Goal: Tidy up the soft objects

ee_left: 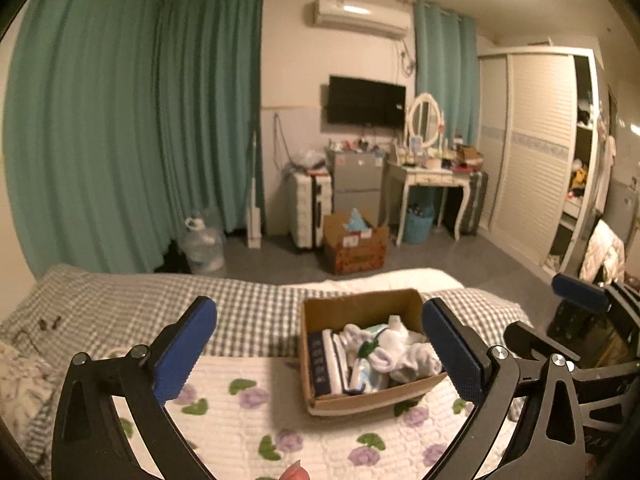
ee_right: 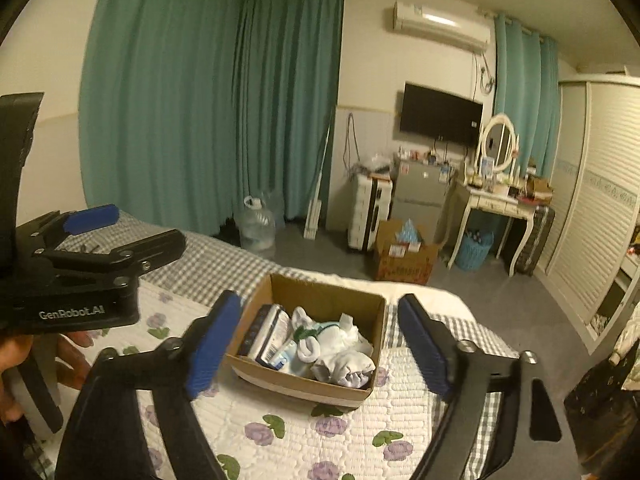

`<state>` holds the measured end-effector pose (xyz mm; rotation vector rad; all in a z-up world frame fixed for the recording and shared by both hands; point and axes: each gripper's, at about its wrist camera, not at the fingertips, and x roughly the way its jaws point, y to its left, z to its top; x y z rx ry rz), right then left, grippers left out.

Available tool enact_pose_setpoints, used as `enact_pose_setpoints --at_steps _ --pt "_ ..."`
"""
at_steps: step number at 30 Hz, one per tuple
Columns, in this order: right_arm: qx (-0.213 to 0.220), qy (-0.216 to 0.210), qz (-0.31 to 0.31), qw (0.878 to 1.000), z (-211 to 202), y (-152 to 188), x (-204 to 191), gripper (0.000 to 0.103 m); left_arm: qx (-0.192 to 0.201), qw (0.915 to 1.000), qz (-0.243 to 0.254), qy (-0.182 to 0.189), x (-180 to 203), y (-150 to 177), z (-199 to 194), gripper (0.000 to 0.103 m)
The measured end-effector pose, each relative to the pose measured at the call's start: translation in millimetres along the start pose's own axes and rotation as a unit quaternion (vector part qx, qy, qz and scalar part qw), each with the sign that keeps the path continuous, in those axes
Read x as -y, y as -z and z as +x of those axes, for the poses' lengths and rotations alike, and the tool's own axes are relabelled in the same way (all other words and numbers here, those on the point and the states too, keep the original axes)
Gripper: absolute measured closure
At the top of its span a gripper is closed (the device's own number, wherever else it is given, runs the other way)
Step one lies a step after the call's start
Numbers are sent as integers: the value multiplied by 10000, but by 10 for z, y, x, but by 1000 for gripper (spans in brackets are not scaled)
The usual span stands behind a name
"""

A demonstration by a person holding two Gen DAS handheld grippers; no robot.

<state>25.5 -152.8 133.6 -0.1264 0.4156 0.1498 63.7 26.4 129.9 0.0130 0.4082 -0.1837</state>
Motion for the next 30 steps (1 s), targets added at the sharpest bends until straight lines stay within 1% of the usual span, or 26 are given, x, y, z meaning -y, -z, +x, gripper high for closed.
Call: enact_pose_setpoints --at_steps 2,3,4,6,7,8,10,12,18,25,30 --pt "125 58 -25 9999 -152 3 -40 11 125 9999 9 -55 7 39 -180 0" --pt "197 116 -33 9997 -256 12 -60 10 186 9998 36 -51 20 60 -277 0" --pt "255 160 -36 9995 -326 27 -74 7 244 9997 51 -9 20 77 -346 0" --pt "363 199 -32 9991 -468 83 -103 6 257 9995 -13 156 22 119 -446 0" --pt "388 218 -10 9990 -527 123 -115 5 251 9995 -43 203 24 147 -497 0" --pt "395 233 11 9989 -567 155 -115 0 273 9994 -65 194 25 177 -546 0" --pt "424 260 59 9987 -656 245 -121 0 341 9993 -73 128 40 231 -615 0" --pt "392 300 114 9987 -724 320 -122 0 326 9994 -88 34 45 300 -654 0" --pt "290 339 334 9984 -826 467 -77 0 233 9995 -196 26 7 453 -648 0" --pt "196 333 453 9982 -776 531 -56 0 102 9996 -249 -12 -38 564 -585 0" --pt "175 306 462 9983 -747 530 -86 0 92 9996 -255 -42 -63 607 -615 0"
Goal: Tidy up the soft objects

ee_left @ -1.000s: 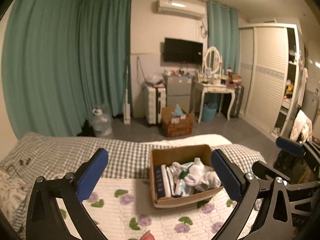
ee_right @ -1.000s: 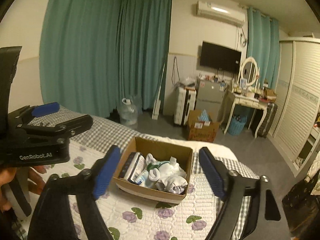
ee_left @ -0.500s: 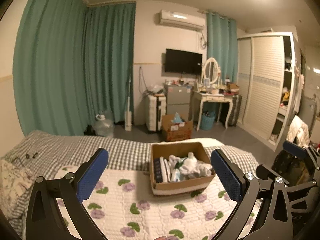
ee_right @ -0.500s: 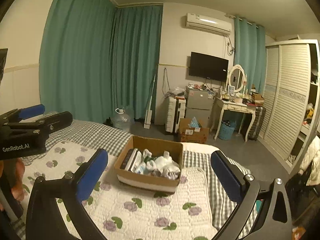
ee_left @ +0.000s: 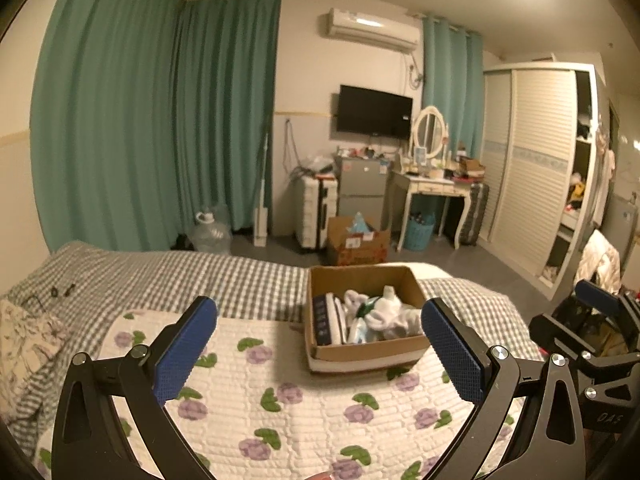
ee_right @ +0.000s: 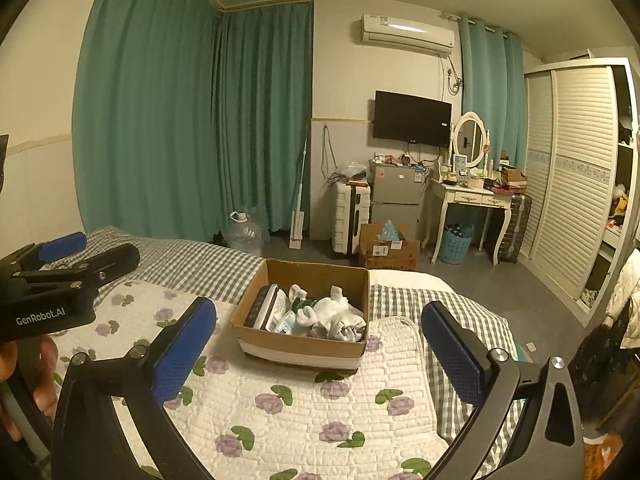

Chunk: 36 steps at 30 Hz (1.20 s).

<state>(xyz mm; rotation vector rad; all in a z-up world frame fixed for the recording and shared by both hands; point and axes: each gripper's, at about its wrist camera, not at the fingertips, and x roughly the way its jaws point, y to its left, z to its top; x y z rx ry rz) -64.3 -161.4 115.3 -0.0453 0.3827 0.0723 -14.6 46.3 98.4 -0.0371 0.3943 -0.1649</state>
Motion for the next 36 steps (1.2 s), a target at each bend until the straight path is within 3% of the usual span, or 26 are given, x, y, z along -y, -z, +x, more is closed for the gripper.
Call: enact_pose_setpoints --at_steps 36 --pt "-176 -46 104 9998 79 108 -27 0 -120 9999 15 -56 -3 72 11 0"
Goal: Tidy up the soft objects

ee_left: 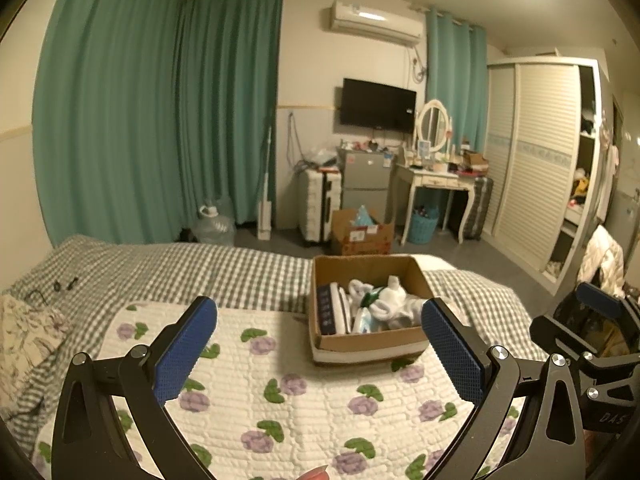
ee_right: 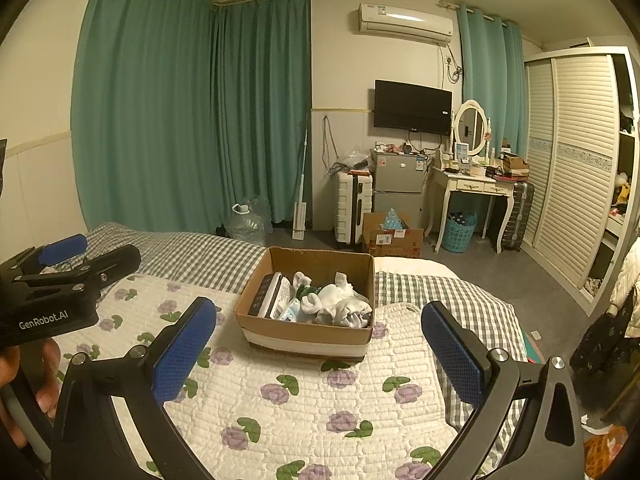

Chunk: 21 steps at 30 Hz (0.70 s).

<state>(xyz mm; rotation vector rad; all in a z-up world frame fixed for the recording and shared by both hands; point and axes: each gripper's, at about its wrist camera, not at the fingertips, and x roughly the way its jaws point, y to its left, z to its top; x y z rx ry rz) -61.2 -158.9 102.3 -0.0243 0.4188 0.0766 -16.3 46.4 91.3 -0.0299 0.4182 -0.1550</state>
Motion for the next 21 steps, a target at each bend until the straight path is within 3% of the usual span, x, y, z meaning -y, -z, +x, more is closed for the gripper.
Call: enact_pose_setpoints --at_steps 21 --pt "-69 8 62 10000 40 36 32 0 -106 9999 75 -101 76 44 19 0"
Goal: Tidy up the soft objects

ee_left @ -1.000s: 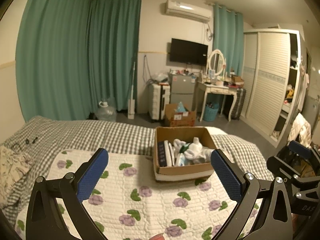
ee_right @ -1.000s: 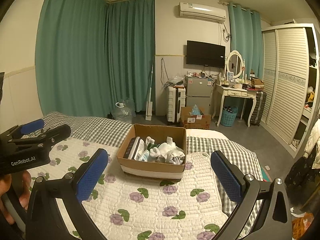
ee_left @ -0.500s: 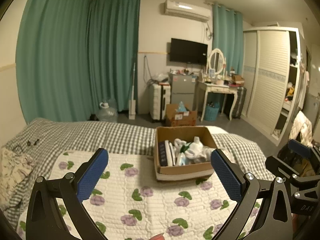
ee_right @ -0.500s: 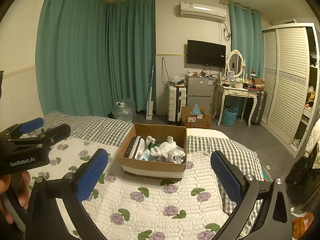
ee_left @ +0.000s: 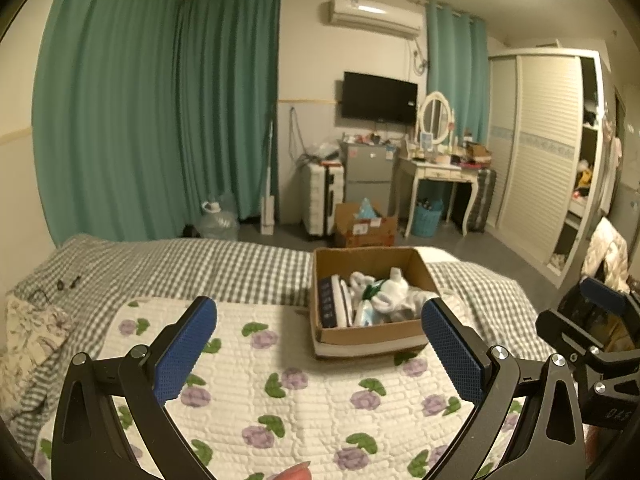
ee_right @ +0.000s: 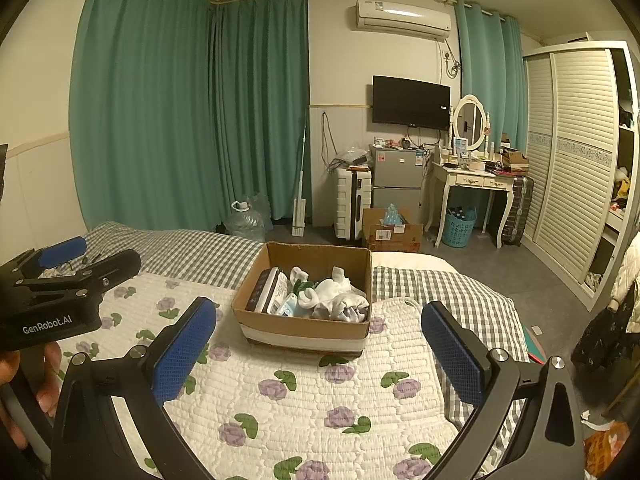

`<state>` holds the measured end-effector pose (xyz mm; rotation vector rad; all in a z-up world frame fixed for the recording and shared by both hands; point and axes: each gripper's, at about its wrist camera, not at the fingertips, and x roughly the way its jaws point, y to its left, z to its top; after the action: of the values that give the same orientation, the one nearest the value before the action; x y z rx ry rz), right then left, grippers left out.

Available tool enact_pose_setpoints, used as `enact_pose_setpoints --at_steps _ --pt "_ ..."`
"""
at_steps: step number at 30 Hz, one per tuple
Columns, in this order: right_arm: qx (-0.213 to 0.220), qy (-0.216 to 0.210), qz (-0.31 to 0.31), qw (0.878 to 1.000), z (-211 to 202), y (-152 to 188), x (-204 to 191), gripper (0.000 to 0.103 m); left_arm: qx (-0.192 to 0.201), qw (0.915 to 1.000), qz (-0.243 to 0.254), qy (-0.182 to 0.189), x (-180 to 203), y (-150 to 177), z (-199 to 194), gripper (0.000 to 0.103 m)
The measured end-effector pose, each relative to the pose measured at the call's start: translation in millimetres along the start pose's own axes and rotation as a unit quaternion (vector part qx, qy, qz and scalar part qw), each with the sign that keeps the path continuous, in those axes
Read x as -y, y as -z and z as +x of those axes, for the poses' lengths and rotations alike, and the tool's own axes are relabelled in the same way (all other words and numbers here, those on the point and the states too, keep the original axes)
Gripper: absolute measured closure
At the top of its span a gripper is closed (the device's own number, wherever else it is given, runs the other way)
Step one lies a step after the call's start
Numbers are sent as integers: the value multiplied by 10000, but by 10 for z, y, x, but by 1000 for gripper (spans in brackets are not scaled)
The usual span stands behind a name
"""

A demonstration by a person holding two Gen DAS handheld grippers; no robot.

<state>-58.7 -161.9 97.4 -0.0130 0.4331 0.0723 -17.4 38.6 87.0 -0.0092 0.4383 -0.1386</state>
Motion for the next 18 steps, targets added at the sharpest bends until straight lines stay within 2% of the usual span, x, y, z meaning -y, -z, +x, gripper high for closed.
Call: enact_pose_setpoints --at_steps 18 --pt "-66 -4 -9 10000 14 32 4 0 -94 10000 -21 17 30 46 23 0"
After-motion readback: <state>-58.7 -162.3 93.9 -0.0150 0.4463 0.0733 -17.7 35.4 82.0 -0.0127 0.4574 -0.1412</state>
